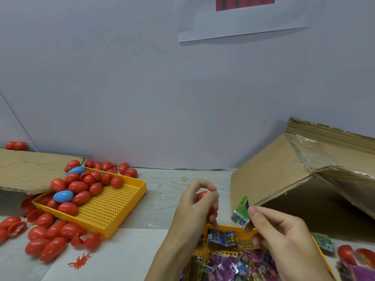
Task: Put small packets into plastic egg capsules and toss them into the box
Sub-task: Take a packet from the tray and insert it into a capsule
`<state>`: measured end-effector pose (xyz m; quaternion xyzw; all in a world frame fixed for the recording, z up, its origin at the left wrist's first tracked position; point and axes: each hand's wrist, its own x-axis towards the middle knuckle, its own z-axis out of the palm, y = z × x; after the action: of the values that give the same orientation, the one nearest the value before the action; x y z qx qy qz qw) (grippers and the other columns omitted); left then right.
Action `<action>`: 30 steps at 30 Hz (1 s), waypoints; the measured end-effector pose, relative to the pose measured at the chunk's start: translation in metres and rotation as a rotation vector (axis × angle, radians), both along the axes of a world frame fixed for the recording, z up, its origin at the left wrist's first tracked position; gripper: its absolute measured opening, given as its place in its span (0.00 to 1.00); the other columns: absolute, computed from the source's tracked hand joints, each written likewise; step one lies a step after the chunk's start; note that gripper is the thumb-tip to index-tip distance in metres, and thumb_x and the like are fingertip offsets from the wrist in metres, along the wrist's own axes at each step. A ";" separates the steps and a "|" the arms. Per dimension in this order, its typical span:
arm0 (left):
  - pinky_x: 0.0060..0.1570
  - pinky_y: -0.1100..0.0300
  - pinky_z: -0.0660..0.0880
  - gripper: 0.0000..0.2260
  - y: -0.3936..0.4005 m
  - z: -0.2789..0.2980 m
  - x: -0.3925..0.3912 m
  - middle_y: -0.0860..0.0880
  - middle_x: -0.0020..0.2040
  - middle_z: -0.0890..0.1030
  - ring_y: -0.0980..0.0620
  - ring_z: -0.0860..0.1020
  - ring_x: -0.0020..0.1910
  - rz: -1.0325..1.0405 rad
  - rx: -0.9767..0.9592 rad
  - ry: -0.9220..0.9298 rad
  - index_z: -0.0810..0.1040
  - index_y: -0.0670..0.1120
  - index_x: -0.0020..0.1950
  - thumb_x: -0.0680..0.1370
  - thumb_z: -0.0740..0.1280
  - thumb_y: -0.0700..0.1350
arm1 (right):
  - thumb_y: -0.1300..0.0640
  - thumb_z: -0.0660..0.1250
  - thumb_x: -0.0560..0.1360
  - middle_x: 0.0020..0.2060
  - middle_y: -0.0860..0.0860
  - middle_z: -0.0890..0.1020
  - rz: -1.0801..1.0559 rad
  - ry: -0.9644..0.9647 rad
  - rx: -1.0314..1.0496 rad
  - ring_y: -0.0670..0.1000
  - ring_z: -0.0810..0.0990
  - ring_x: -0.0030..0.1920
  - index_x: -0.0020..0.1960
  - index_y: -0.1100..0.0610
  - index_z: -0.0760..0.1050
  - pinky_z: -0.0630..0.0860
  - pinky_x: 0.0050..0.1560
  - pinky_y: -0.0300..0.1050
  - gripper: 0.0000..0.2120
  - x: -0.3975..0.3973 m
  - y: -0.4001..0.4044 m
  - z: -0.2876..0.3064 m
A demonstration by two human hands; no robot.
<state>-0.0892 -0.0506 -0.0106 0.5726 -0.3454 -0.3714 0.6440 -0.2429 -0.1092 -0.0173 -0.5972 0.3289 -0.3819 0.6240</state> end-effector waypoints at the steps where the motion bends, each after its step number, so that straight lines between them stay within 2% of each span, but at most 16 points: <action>1: 0.31 0.60 0.72 0.03 0.001 0.002 -0.003 0.50 0.33 0.73 0.53 0.70 0.29 -0.053 0.012 -0.075 0.78 0.53 0.40 0.70 0.70 0.51 | 0.43 0.69 0.61 0.32 0.55 0.83 -0.007 -0.038 0.052 0.53 0.77 0.32 0.41 0.43 0.85 0.74 0.40 0.47 0.12 0.001 -0.001 -0.001; 3: 0.34 0.63 0.73 0.11 0.003 0.003 -0.006 0.53 0.31 0.73 0.55 0.71 0.29 -0.103 0.040 -0.238 0.82 0.53 0.43 0.69 0.74 0.59 | 0.44 0.69 0.62 0.32 0.56 0.83 0.015 -0.076 0.119 0.56 0.75 0.34 0.45 0.45 0.85 0.72 0.41 0.51 0.14 0.001 -0.003 -0.003; 4: 0.34 0.66 0.73 0.12 0.003 0.003 -0.007 0.55 0.31 0.74 0.58 0.72 0.29 -0.104 0.041 -0.291 0.83 0.53 0.44 0.69 0.75 0.59 | 0.44 0.69 0.62 0.33 0.57 0.83 0.036 -0.082 0.135 0.56 0.75 0.35 0.46 0.46 0.85 0.72 0.41 0.50 0.15 0.001 -0.003 -0.004; 6: 0.35 0.71 0.72 0.08 0.005 0.004 -0.007 0.56 0.31 0.76 0.61 0.74 0.30 -0.099 0.031 -0.322 0.84 0.51 0.43 0.70 0.77 0.54 | 0.45 0.70 0.63 0.35 0.57 0.83 0.080 -0.101 0.170 0.55 0.76 0.36 0.48 0.50 0.85 0.72 0.38 0.47 0.17 0.002 -0.003 -0.006; 9: 0.34 0.71 0.72 0.05 0.005 0.005 -0.007 0.57 0.31 0.79 0.63 0.76 0.30 -0.066 0.044 -0.309 0.84 0.49 0.40 0.72 0.76 0.48 | 0.47 0.72 0.63 0.33 0.58 0.81 0.091 -0.177 0.246 0.53 0.78 0.35 0.47 0.56 0.85 0.72 0.33 0.43 0.18 0.002 -0.004 -0.007; 12: 0.32 0.70 0.71 0.07 0.004 0.005 -0.008 0.58 0.29 0.78 0.63 0.75 0.28 -0.045 0.062 -0.338 0.84 0.50 0.37 0.74 0.74 0.48 | 0.41 0.77 0.61 0.34 0.55 0.83 0.118 -0.139 0.157 0.51 0.79 0.35 0.48 0.53 0.85 0.73 0.37 0.45 0.21 0.001 -0.003 -0.004; 15: 0.32 0.70 0.70 0.07 0.005 0.007 -0.008 0.58 0.28 0.77 0.62 0.74 0.28 -0.076 0.080 -0.354 0.84 0.52 0.36 0.75 0.73 0.48 | 0.44 0.76 0.56 0.33 0.56 0.84 0.043 -0.082 0.078 0.48 0.81 0.32 0.44 0.45 0.85 0.76 0.36 0.40 0.16 0.001 -0.003 -0.004; 16: 0.33 0.70 0.71 0.07 0.006 0.007 -0.008 0.58 0.28 0.77 0.62 0.74 0.28 -0.080 0.083 -0.353 0.84 0.52 0.36 0.75 0.73 0.49 | 0.47 0.75 0.56 0.32 0.57 0.84 -0.009 -0.069 0.075 0.48 0.81 0.32 0.42 0.44 0.85 0.77 0.35 0.39 0.14 0.002 -0.004 -0.005; 19: 0.34 0.69 0.71 0.06 0.006 0.008 -0.007 0.58 0.29 0.78 0.62 0.74 0.28 -0.026 0.079 -0.329 0.84 0.53 0.38 0.74 0.73 0.49 | 0.51 0.74 0.59 0.30 0.57 0.83 -0.128 -0.052 0.079 0.49 0.81 0.30 0.39 0.47 0.85 0.78 0.38 0.46 0.08 0.002 -0.005 -0.008; 21: 0.34 0.70 0.72 0.05 0.009 0.011 -0.004 0.58 0.31 0.79 0.62 0.75 0.29 -0.024 0.081 -0.315 0.84 0.52 0.38 0.74 0.74 0.49 | 0.54 0.74 0.62 0.29 0.57 0.83 -0.164 -0.059 0.079 0.48 0.81 0.29 0.37 0.48 0.85 0.78 0.37 0.45 0.05 0.002 -0.004 -0.007; 25: 0.35 0.71 0.72 0.06 0.019 0.024 0.005 0.57 0.32 0.81 0.63 0.76 0.32 -0.326 0.204 -0.464 0.84 0.51 0.35 0.70 0.78 0.50 | 0.62 0.74 0.66 0.27 0.57 0.83 -0.219 -0.068 0.058 0.46 0.80 0.27 0.33 0.57 0.84 0.77 0.27 0.35 0.04 0.001 -0.004 -0.005; 28: 0.37 0.60 0.69 0.11 0.022 0.029 0.006 0.48 0.33 0.78 0.56 0.73 0.34 -0.481 0.327 -0.590 0.85 0.50 0.35 0.64 0.80 0.56 | 0.60 0.75 0.66 0.27 0.56 0.82 -0.249 -0.052 0.039 0.45 0.79 0.25 0.33 0.57 0.84 0.77 0.28 0.38 0.03 0.000 -0.003 -0.002; 30: 0.36 0.61 0.69 0.14 0.021 0.028 0.004 0.46 0.34 0.78 0.57 0.73 0.34 -0.492 0.357 -0.652 0.86 0.51 0.38 0.64 0.79 0.60 | 0.58 0.75 0.66 0.26 0.55 0.82 -0.256 -0.043 0.024 0.45 0.78 0.25 0.34 0.57 0.83 0.77 0.28 0.38 0.04 0.000 -0.002 0.000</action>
<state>-0.0851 -0.0298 0.0174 0.6627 -0.5871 -0.3673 0.2850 -0.2430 -0.1115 -0.0177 -0.5345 0.3934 -0.4673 0.5841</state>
